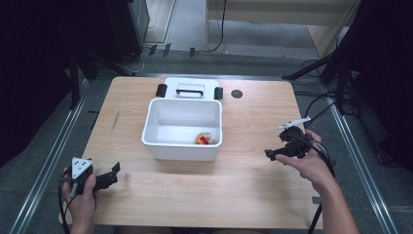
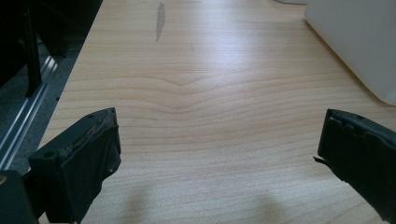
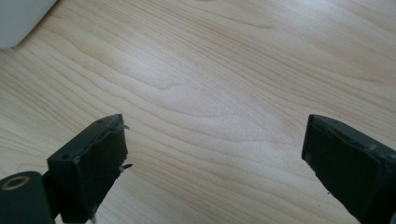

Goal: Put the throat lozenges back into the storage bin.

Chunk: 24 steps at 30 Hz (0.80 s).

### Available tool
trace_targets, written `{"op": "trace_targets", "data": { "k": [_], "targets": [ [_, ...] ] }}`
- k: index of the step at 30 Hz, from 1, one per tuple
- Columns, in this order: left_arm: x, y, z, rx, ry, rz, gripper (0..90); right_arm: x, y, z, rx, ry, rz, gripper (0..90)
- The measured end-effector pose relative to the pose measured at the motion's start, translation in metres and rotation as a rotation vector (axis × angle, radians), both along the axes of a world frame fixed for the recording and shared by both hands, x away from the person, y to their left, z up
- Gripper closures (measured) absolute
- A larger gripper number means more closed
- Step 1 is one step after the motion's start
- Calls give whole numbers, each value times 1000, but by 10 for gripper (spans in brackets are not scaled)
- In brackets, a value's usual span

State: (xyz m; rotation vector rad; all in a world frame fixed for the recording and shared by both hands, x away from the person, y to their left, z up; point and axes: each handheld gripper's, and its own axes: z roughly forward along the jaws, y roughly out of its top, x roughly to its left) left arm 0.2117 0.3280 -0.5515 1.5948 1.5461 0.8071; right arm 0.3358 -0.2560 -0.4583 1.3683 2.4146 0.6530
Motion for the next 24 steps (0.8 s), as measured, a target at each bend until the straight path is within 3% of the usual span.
{"op": "trace_targets", "data": {
  "k": [4,11,24],
  "targets": [
    [0,0,0,-3,-1,1,0,-8,-9,-13,39,-33,-25,28],
    [0,0,0,-3,3,0,0,-27,-27,-30,140,-157,-88,28],
    [0,0,0,-4,3,1,0,-68,-60,-63,264,-318,-212,38]
  ]
}}
